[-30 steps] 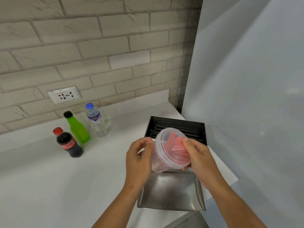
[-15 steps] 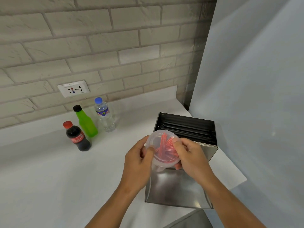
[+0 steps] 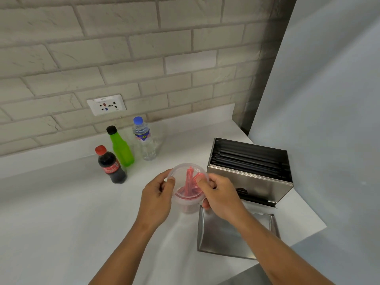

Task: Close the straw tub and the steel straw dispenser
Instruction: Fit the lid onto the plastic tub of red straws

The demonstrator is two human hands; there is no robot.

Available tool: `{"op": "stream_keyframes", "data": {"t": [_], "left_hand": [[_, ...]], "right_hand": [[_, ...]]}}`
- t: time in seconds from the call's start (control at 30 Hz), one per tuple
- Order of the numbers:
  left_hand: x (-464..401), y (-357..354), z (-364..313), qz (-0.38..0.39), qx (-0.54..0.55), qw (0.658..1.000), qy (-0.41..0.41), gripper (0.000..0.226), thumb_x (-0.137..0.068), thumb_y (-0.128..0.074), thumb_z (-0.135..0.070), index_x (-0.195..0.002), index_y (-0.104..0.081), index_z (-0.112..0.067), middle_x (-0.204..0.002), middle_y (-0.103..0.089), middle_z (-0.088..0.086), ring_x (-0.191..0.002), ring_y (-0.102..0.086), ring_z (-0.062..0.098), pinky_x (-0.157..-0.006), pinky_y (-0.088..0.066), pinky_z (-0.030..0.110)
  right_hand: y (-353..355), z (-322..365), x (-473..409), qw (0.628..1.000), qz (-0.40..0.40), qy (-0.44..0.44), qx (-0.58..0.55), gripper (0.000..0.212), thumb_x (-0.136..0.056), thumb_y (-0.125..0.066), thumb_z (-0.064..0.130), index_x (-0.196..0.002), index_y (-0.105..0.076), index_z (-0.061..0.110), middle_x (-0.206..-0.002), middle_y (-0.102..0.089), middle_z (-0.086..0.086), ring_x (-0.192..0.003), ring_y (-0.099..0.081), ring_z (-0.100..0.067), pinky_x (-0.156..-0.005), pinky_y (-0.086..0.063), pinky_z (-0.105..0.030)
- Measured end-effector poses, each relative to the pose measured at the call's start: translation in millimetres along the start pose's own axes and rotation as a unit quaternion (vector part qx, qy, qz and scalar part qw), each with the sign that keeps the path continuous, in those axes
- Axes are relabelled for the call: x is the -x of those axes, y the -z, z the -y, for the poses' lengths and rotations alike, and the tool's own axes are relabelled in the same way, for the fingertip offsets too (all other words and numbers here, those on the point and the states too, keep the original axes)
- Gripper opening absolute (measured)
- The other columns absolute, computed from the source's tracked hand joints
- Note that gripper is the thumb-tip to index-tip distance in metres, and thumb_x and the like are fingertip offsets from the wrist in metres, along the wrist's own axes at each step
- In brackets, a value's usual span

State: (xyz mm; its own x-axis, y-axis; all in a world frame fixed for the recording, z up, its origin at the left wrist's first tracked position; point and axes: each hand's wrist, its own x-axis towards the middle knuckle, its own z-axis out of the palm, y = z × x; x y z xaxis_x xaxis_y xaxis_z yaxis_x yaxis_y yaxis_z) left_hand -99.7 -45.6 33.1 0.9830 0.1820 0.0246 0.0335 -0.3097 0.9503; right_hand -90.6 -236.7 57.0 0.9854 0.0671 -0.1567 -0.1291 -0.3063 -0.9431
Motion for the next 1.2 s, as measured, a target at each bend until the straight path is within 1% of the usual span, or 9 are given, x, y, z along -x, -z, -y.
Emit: {"op": "stream_keyframes", "data": {"t": [0.2,0.37,0.53,0.63,0.7,0.87,0.97,1.07,1.2], "left_hand": [[-22,21,34,-0.016,-0.057,0.997,0.041,0.032,-0.104,-0.056,-0.035,-0.131,-0.07,-0.028,-0.081,-0.073,0.008,-0.075,-0.066,0.011,-0.068,-0.05,0.019],[-36,30,52,0.004,-0.086,0.994,0.061,0.021,-0.103,-0.058,-0.035,-0.121,-0.069,-0.035,-0.075,-0.071,-0.002,-0.068,-0.065,0.001,-0.066,-0.047,0.022],[-44,33,62,0.009,-0.106,0.992,0.067,0.027,-0.103,-0.058,-0.037,-0.125,-0.071,-0.028,-0.076,-0.072,-0.004,-0.07,-0.067,-0.002,-0.066,-0.047,0.018],[-45,34,62,0.014,-0.112,0.992,0.063,0.029,-0.103,-0.058,-0.039,-0.126,-0.07,-0.027,-0.076,-0.073,-0.005,-0.073,-0.066,-0.005,-0.065,-0.046,0.017],[-44,36,60,0.008,-0.119,0.991,0.061,0.031,-0.102,-0.059,-0.042,-0.126,-0.07,-0.026,-0.078,-0.073,-0.005,-0.073,-0.068,0.003,-0.066,-0.046,0.017],[-35,39,49,-0.051,-0.104,0.993,0.033,0.028,-0.099,-0.064,-0.043,-0.121,-0.07,-0.027,-0.076,-0.066,-0.002,-0.073,-0.064,0.013,-0.07,-0.049,0.026],[-22,33,36,-0.058,-0.074,0.996,-0.003,0.009,-0.098,-0.067,-0.035,-0.105,-0.072,-0.032,-0.072,-0.063,-0.002,-0.068,-0.06,0.01,-0.066,-0.047,0.019],[-7,22,24,-0.04,-0.06,0.997,-0.033,0.01,-0.097,-0.068,-0.023,-0.099,-0.074,-0.031,-0.073,-0.065,0.0,-0.069,-0.059,0.012,-0.065,-0.045,0.01],[13,-2,13,0.026,-0.056,0.997,-0.043,0.011,-0.096,-0.064,-0.034,-0.101,-0.072,-0.038,-0.085,-0.069,-0.019,-0.073,-0.061,0.004,-0.066,-0.047,0.008]], "right_hand": [[-31,-11,-22,1.0,0.009,-0.024,0.009,0.026,-0.098,-0.063,0.04,-0.083,-0.072,0.021,-0.052,-0.061,0.01,-0.047,-0.066,-0.015,-0.05,-0.059,-0.03],[-48,-22,-42,0.998,0.013,-0.038,0.046,0.032,-0.098,-0.063,0.044,-0.086,-0.073,0.016,-0.062,-0.067,0.004,-0.045,-0.066,-0.013,-0.048,-0.058,-0.03],[-55,-30,-56,0.997,0.019,-0.03,0.065,0.033,-0.099,-0.063,0.043,-0.088,-0.072,0.014,-0.067,-0.071,-0.01,-0.043,-0.063,-0.013,-0.045,-0.053,-0.029],[-56,-33,-59,0.997,0.02,-0.033,0.066,0.032,-0.098,-0.063,0.044,-0.081,-0.069,0.018,-0.055,-0.066,0.002,-0.042,-0.063,-0.013,-0.044,-0.052,-0.028],[-54,-34,-58,0.997,0.02,-0.032,0.066,0.036,-0.097,-0.062,0.05,-0.079,-0.067,0.02,-0.051,-0.062,0.007,-0.042,-0.063,-0.014,-0.044,-0.052,-0.028],[-34,-39,-44,0.996,0.013,-0.046,0.072,0.046,-0.093,-0.062,0.058,-0.113,-0.071,0.018,-0.059,-0.065,0.018,-0.047,-0.069,-0.009,-0.052,-0.054,-0.025],[-10,-42,-30,0.997,-0.004,-0.036,0.071,0.036,-0.095,-0.066,0.047,-0.113,-0.075,0.017,-0.074,-0.069,-0.002,-0.052,-0.07,-0.011,-0.053,-0.054,-0.021],[20,-47,-10,0.997,-0.021,-0.029,0.066,0.013,-0.096,-0.068,0.038,-0.096,-0.076,0.028,-0.087,-0.067,-0.021,-0.055,-0.07,-0.012,-0.053,-0.049,-0.018],[62,-59,19,0.993,-0.068,-0.047,0.088,0.026,-0.097,-0.067,0.038,-0.117,-0.075,0.023,-0.091,-0.074,-0.001,-0.068,-0.074,-0.01,-0.066,-0.057,-0.025]]}}
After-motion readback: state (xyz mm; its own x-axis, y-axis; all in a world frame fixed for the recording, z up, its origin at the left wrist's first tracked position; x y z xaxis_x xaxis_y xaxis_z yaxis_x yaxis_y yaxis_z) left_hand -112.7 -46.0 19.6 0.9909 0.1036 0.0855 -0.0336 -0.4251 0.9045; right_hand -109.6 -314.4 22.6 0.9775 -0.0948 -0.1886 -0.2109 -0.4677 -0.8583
